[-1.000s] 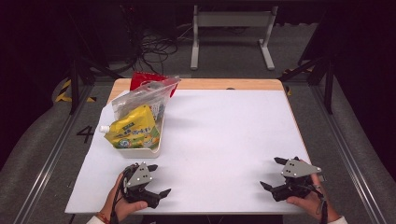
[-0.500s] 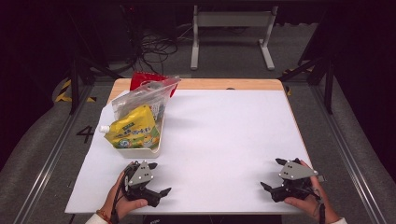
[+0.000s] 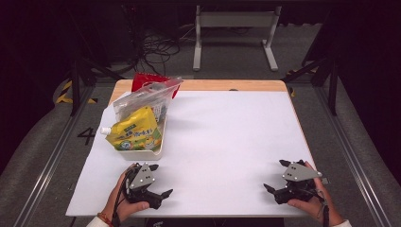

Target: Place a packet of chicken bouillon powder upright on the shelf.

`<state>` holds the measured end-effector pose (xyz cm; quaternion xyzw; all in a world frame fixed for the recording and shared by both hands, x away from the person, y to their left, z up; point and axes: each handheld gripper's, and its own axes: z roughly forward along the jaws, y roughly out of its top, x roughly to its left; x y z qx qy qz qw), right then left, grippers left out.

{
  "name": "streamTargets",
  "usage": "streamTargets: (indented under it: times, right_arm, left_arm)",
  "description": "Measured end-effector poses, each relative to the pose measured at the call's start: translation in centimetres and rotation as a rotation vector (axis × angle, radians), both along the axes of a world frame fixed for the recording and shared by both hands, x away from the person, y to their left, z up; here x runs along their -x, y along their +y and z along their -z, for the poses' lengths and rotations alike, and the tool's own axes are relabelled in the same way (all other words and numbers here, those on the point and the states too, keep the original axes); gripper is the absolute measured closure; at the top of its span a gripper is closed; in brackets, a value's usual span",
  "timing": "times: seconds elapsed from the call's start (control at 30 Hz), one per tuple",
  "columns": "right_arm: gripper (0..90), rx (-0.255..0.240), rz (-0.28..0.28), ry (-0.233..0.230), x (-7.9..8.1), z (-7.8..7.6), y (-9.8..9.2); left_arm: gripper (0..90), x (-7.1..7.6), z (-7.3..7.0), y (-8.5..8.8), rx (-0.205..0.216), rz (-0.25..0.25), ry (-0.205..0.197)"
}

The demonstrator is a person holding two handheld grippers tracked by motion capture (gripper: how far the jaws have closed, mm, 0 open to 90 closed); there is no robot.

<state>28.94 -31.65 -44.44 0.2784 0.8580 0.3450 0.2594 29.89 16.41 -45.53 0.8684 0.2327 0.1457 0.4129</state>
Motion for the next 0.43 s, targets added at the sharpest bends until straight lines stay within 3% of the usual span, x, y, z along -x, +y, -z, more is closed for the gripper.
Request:
streamTargets:
  times: [0.07,0.43]
  right_arm:
    - [3.6,0.001,0.003,-0.001,-0.03,0.03,0.03]
    - [3.9,-0.020,0.007,0.007,-0.37,0.05,-0.12]
  left_arm:
    - [6.5,0.01,-0.05,0.04,0.016,0.007,-0.001]
    - [6.5,0.14,0.05,0.28,0.002,0.007,-0.009]
